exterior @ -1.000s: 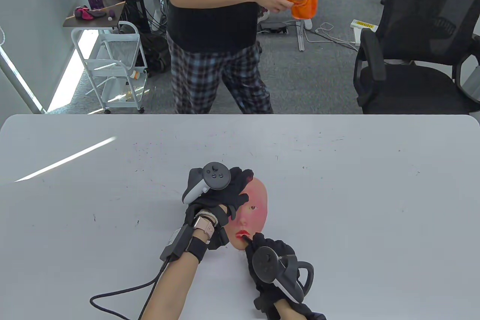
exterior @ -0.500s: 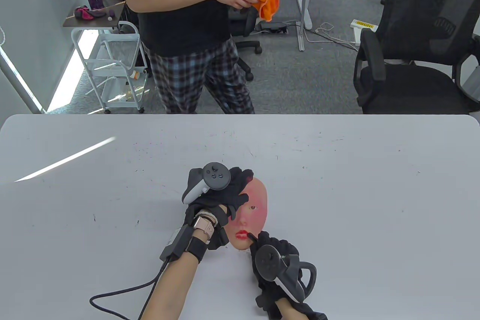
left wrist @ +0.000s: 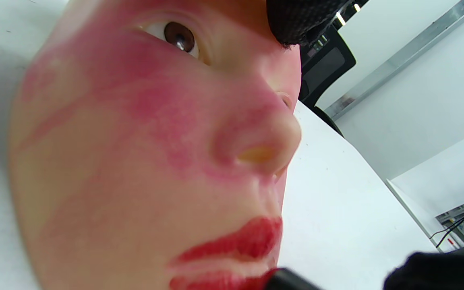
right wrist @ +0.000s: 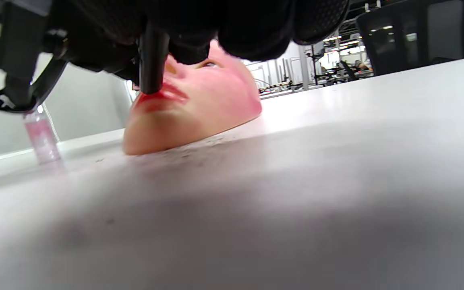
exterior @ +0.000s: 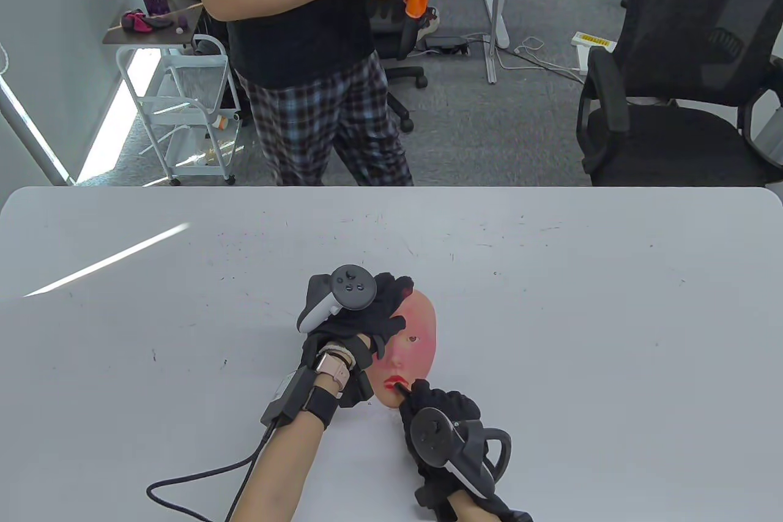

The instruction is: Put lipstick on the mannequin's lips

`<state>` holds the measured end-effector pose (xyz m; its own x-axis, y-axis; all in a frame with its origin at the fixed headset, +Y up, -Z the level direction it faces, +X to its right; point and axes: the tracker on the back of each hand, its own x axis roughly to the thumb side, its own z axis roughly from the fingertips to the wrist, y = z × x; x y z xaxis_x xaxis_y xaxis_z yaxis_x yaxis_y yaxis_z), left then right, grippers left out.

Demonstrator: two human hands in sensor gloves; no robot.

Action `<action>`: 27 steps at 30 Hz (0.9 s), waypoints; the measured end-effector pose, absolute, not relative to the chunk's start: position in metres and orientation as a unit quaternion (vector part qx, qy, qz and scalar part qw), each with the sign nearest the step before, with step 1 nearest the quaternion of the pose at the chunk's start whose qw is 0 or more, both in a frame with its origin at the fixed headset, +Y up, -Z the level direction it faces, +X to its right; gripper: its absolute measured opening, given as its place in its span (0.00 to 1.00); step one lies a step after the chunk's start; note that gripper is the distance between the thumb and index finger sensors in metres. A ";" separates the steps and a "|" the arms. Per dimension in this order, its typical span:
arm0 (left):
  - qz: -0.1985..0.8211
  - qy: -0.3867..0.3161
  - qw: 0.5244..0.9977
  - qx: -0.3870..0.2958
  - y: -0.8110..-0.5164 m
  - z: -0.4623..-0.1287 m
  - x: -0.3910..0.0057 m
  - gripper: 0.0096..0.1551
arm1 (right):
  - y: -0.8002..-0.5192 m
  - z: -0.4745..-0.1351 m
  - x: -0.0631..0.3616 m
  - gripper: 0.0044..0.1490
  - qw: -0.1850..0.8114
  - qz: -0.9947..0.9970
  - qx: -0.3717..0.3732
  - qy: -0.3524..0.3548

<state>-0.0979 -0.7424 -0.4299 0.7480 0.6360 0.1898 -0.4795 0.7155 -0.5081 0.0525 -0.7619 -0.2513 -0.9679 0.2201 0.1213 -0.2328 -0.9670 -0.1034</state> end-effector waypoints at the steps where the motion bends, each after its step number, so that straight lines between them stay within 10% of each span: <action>1: 0.308 -0.178 0.908 -0.219 -0.743 -0.430 -0.098 0.43 | -0.762 -0.252 0.047 0.33 0.103 0.991 0.056 -0.061; 27: 0.312 -0.178 0.907 -0.219 -0.743 -0.430 -0.099 0.43 | -0.760 -0.249 0.054 0.33 0.070 0.994 0.023 -0.085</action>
